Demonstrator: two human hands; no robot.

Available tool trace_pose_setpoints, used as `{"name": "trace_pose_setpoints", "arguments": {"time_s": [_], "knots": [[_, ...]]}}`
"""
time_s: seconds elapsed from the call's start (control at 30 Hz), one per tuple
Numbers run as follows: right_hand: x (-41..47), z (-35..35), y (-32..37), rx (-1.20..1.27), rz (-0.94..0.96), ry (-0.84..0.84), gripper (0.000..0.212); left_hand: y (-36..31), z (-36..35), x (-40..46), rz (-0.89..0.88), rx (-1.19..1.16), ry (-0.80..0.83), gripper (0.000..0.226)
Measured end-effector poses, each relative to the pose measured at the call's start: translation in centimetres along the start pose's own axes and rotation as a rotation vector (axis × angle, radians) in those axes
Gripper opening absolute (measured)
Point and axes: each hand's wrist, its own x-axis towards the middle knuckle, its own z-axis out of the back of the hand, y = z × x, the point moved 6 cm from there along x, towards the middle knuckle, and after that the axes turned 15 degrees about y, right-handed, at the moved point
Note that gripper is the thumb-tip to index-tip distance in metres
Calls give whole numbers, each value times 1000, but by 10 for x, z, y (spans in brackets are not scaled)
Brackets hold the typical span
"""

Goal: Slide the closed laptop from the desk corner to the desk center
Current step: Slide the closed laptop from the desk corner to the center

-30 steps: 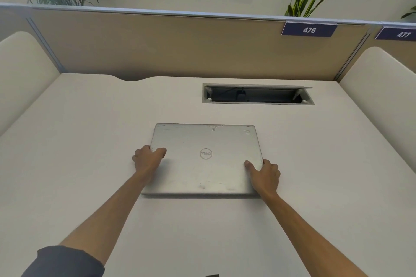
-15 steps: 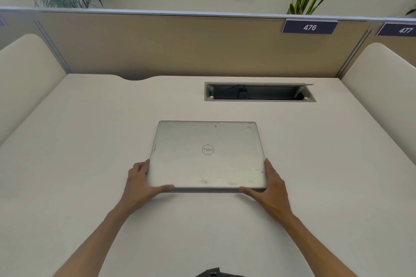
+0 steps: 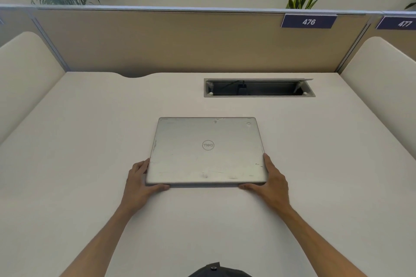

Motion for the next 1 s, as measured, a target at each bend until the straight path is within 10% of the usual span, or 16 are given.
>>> {"name": "trace_pose_setpoints", "arguments": {"time_s": [1.0], "knots": [[3, -1, 4, -144, 36, 2, 110, -4, -4, -2, 60, 27, -45, 102]]}}
